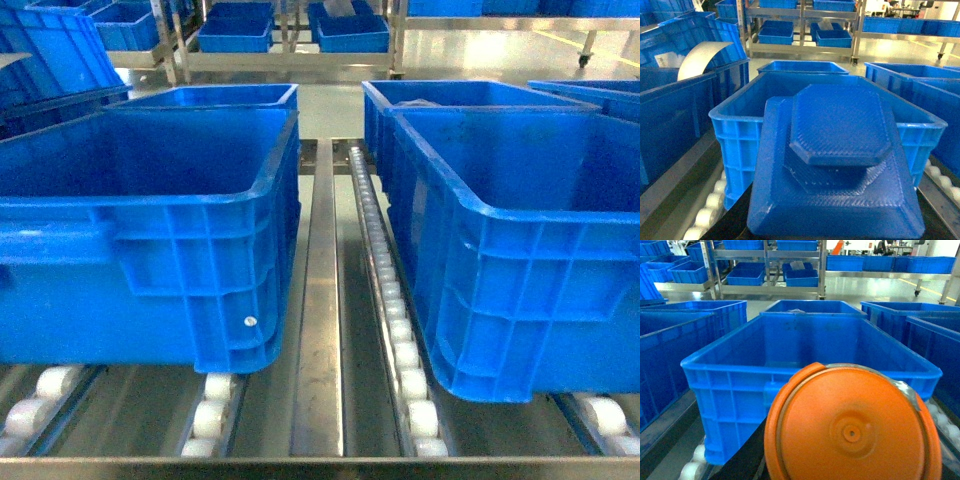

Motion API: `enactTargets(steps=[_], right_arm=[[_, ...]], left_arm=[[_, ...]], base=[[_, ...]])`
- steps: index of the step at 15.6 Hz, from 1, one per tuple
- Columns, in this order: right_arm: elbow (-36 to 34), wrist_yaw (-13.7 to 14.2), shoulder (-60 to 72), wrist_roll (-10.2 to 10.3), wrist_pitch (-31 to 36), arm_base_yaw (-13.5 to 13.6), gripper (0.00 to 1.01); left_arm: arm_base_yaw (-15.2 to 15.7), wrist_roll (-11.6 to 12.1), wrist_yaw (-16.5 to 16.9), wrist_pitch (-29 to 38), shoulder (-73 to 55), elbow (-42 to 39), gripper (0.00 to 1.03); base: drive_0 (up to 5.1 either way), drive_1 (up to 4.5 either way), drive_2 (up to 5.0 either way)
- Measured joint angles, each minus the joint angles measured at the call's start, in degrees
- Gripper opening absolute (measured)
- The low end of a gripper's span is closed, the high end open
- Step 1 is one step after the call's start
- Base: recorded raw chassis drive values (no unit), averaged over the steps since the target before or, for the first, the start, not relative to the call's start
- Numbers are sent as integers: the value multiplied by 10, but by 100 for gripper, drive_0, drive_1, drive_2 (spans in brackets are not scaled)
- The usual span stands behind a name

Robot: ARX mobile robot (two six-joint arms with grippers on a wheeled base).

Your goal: Sort blue parts and orange caps into right shelf containers

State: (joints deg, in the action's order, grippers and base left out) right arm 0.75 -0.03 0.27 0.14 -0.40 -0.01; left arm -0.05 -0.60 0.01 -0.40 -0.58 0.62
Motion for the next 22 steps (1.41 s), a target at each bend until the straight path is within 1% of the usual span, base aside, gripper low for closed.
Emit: enactTargets(steps=[22], right_arm=[[0, 0, 0, 0, 0, 0, 46]], left_arm=[[0, 0, 0, 0, 0, 0, 42]], base=[[0, 0, 0]])
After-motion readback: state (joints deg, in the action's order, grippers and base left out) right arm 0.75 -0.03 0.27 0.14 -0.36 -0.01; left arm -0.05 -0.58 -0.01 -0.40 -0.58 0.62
